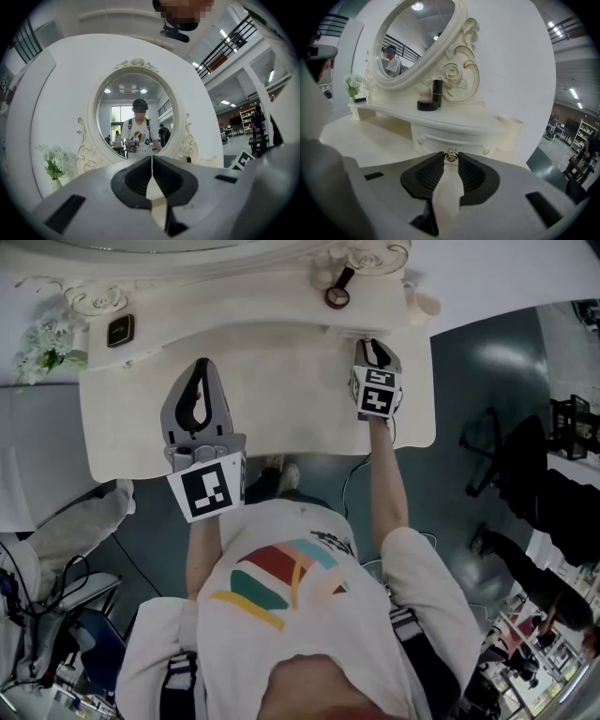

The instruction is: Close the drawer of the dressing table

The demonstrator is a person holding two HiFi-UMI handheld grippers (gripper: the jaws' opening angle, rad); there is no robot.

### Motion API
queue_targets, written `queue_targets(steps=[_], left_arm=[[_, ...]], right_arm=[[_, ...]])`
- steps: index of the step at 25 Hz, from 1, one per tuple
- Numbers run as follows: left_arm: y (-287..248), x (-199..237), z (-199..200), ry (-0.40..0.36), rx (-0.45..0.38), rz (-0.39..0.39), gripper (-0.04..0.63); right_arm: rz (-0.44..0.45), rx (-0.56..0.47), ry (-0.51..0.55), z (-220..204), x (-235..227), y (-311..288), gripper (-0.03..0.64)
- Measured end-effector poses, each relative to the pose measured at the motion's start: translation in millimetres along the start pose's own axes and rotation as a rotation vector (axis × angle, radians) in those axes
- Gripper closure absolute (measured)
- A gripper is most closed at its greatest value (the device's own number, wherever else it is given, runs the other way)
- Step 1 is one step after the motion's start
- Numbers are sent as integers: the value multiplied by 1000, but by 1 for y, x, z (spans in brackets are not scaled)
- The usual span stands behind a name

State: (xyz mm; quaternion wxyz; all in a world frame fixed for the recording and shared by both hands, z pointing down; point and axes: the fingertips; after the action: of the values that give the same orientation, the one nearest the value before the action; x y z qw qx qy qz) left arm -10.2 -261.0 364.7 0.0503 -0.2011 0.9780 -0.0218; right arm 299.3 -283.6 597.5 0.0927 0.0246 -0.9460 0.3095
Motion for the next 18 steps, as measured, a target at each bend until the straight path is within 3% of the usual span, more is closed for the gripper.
queue_targets(steps=[18], left_arm=[[-6,5,-8,-4,21,15,588]], right_arm=[[-1,-5,12,8,-1,-13,531]])
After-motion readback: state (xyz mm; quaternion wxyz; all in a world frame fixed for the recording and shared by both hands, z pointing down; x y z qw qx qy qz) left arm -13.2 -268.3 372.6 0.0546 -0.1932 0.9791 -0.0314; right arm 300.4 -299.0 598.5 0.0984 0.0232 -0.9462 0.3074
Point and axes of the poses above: the fingertips, and each gripper's own axes: y backward along the fingers, x to its left, z out of its top, and after that the axes turned 4 degrees about y, right-handed
